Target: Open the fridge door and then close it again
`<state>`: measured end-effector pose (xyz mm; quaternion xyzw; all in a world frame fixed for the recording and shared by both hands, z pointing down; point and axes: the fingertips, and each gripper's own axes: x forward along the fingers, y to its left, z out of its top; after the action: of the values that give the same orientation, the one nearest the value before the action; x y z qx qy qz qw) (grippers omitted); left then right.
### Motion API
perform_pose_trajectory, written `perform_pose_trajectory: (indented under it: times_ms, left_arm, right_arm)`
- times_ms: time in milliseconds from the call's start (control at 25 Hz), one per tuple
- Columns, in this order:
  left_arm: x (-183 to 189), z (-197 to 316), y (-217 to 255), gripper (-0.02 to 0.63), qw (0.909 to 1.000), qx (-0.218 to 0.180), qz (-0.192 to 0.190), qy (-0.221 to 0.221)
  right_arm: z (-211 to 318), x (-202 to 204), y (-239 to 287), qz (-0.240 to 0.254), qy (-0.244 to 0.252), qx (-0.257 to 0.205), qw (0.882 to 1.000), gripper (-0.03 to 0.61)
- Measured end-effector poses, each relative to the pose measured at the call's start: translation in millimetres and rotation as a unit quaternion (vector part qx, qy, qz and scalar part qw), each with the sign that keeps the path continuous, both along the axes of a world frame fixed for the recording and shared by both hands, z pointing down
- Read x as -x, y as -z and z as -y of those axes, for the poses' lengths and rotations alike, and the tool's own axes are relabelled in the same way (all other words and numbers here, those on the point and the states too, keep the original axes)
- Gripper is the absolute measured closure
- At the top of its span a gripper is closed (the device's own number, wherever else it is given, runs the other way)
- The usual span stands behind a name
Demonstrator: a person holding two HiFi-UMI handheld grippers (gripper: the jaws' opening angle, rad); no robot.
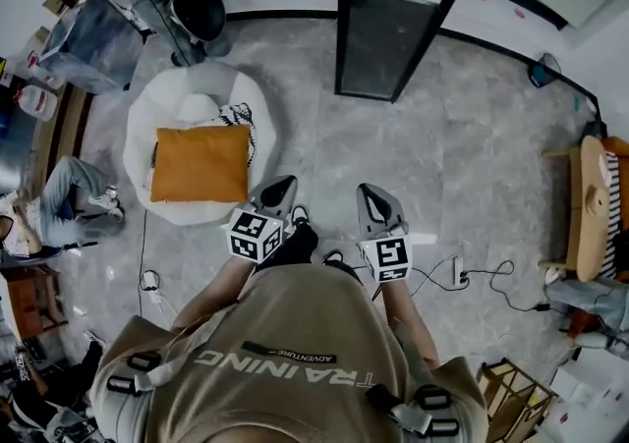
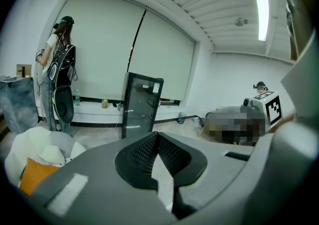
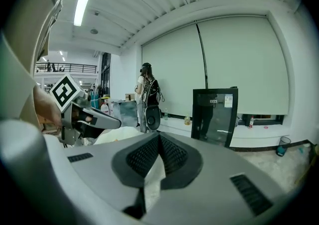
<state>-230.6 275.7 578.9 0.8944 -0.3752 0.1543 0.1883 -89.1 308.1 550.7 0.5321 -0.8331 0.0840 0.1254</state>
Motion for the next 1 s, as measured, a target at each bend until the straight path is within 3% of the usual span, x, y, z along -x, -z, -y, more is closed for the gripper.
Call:
perform_pose_trajectory:
  times_ms: [240,400,800,1000]
  left_arm:
    - [19.3,56.3,19.8,0.612,0.9969,-0.070,0.032,-0.019]
    - [9.5,86.6,29.4,0.612,0.9953,-0.084,0.016,-0.045]
    - [12.1,149.5,18.8,0.612,0.9961,-0.065,0.001,-0.060]
    - [27.7,150.5,9.1,0.612,0.9976,-0.048,-0.005,-0.049]
  right_arm:
    - [47.2,13.9,42.9,-0.005,-0.028,-0.044,0.999,0.583]
    - [64.4,12.8,46.7,-0.012,-0.053,-0.045,0.998,0.583]
    - [115.3,23.8,29.8,-0.002,-0.076,-0.017,0.997,0.583]
    - [117.8,36.2,32.2,-0.011,-0.070,-0.015,0.997,0.583]
